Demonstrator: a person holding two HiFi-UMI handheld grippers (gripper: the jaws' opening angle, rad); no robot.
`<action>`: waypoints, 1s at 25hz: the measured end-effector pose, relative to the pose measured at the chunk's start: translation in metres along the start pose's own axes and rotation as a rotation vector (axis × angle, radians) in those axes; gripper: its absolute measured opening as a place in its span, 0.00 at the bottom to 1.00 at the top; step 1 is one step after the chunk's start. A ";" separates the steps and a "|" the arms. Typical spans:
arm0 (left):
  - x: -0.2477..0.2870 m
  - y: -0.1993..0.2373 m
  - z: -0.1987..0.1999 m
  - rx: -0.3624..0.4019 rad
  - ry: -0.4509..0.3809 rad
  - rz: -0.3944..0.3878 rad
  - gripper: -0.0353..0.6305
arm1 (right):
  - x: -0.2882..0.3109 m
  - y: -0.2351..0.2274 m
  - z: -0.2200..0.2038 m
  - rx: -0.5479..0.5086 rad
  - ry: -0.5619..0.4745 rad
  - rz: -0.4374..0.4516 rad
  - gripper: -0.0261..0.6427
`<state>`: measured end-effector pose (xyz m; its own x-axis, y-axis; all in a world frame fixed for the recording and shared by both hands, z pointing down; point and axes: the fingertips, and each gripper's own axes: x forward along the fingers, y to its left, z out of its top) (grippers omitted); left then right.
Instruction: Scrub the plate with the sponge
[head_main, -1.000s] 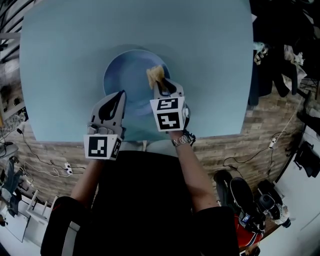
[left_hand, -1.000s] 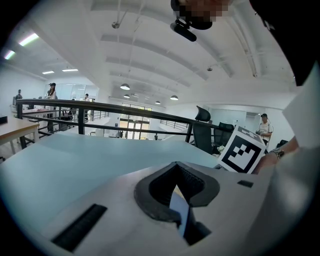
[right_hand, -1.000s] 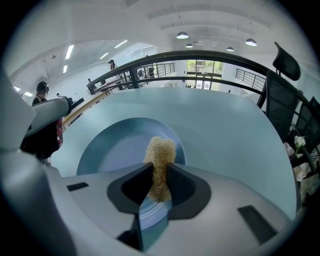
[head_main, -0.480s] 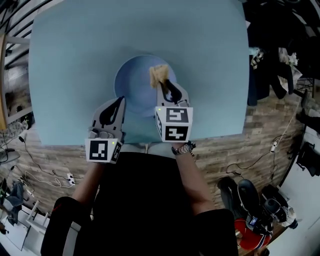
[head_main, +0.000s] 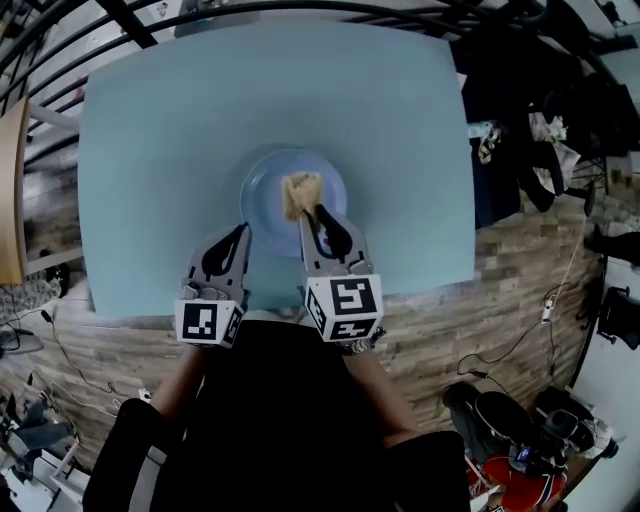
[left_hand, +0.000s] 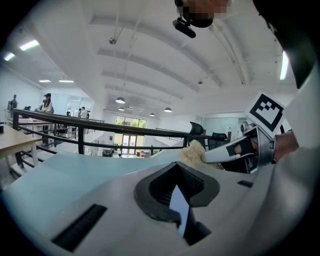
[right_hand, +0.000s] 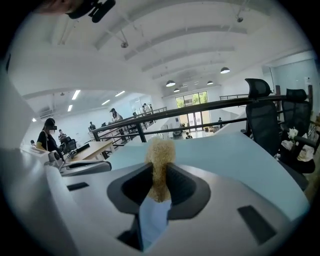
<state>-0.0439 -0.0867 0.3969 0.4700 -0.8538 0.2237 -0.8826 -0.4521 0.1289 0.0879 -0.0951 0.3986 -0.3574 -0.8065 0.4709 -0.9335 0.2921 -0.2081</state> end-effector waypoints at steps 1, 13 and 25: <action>-0.005 -0.001 0.003 0.003 -0.003 0.001 0.05 | -0.006 0.005 0.005 0.005 -0.025 0.014 0.16; -0.027 -0.039 0.030 -0.003 -0.035 0.107 0.05 | -0.082 -0.005 0.036 0.029 -0.227 0.127 0.16; -0.021 -0.143 0.067 0.032 -0.136 0.126 0.05 | -0.162 -0.054 0.059 -0.004 -0.331 0.174 0.15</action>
<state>0.0716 -0.0211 0.3088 0.3518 -0.9304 0.1028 -0.9354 -0.3451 0.0771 0.1977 -0.0103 0.2827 -0.4819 -0.8671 0.1263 -0.8601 0.4406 -0.2571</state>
